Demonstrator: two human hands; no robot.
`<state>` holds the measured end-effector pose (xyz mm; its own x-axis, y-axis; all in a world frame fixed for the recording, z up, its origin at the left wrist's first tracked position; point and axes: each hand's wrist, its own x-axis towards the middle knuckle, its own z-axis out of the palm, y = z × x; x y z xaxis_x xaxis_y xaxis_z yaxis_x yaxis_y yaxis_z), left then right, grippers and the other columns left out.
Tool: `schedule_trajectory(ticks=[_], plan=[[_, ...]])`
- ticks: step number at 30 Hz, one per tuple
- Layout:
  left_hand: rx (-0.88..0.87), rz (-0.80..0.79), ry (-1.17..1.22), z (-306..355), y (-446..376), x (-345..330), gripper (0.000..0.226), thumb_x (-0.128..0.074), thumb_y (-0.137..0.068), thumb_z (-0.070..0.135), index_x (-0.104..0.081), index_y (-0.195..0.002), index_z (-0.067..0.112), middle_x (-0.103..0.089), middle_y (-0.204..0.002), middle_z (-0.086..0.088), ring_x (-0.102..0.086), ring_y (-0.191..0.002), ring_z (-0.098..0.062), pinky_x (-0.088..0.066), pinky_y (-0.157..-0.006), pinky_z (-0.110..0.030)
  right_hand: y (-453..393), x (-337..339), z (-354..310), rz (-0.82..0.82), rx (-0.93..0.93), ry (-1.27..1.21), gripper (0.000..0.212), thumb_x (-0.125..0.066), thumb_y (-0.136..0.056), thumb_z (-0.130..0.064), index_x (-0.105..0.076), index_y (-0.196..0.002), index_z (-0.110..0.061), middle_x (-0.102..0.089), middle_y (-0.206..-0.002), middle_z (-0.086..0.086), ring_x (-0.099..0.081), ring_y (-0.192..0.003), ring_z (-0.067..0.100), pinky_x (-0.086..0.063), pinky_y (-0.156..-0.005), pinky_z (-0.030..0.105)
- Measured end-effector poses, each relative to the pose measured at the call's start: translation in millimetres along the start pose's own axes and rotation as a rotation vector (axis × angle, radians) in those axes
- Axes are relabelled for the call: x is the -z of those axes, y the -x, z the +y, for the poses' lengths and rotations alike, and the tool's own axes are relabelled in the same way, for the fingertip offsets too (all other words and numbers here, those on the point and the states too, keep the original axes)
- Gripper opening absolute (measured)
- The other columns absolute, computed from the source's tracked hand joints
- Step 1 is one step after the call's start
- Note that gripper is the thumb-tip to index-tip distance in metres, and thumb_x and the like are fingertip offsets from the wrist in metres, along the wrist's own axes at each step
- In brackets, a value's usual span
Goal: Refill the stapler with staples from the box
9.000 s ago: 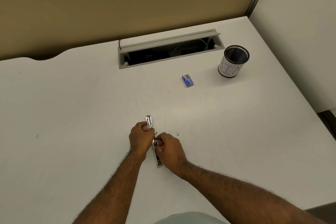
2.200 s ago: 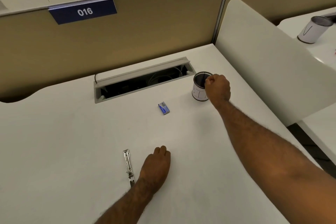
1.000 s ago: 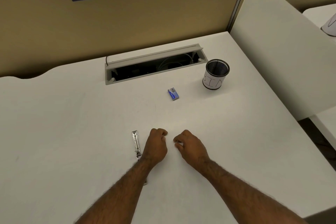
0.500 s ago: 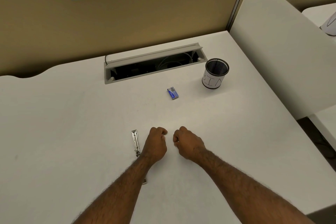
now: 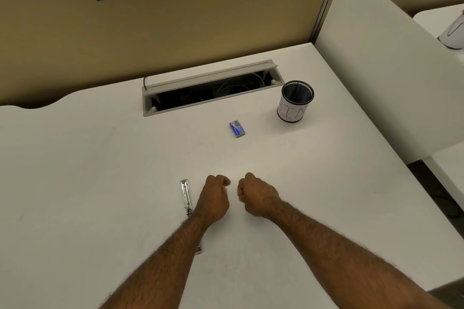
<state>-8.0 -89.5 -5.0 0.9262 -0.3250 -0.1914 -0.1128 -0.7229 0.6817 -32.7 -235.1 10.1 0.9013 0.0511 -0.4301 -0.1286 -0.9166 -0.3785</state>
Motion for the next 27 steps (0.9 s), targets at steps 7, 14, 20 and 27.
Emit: schedule_trajectory(ticks=[7,14,20,27], plan=[[-0.001,-0.019,0.016,-1.6,-2.0,1.3,0.026,-0.041,-0.089,0.0,-0.055,-0.11,0.006,-0.051,-0.111,-0.015,-0.054,-0.1,-0.024,-0.042,-0.086,-0.028,9.7,-7.4,18.9,0.125,-0.064,-0.313,0.014,-0.058,-0.086,-0.011,-0.054,-0.078,-0.021,-0.055,-0.091,-0.001,-0.055,-0.081,0.017,-0.05,-0.074,0.035],[0.004,-0.025,0.032,-5.2,-3.8,0.0,0.026,-0.041,-0.088,-0.001,-0.056,-0.108,0.007,-0.052,-0.109,-0.014,-0.052,-0.093,-0.018,-0.034,-0.077,-0.016,10.4,-3.7,19.2,0.136,-0.102,-0.37,0.013,-0.058,-0.087,-0.01,-0.054,-0.078,-0.02,-0.055,-0.083,-0.004,-0.051,-0.077,0.014,-0.044,-0.069,0.029],[0.008,-0.027,0.04,-6.0,-4.8,0.1,0.026,-0.041,-0.089,-0.001,-0.056,-0.109,0.007,-0.051,-0.11,-0.013,-0.052,-0.096,-0.018,-0.034,-0.078,-0.016,10.9,1.1,27.9,0.136,-0.154,-0.544,0.011,-0.061,-0.088,-0.012,-0.058,-0.08,-0.019,-0.06,-0.079,-0.004,-0.052,-0.069,0.009,-0.039,-0.059,0.017],[0.011,-0.022,0.045,-6.9,-5.5,-0.6,0.026,-0.04,-0.089,0.0,-0.056,-0.108,0.007,-0.051,-0.109,-0.013,-0.052,-0.094,-0.018,-0.034,-0.077,-0.017,12.4,-1.9,32.4,0.142,-0.199,-0.483,0.021,-0.071,-0.082,-0.022,-0.054,-0.07,-0.025,-0.057,-0.068,-0.01,-0.052,-0.064,0.01,-0.042,-0.057,0.021]])
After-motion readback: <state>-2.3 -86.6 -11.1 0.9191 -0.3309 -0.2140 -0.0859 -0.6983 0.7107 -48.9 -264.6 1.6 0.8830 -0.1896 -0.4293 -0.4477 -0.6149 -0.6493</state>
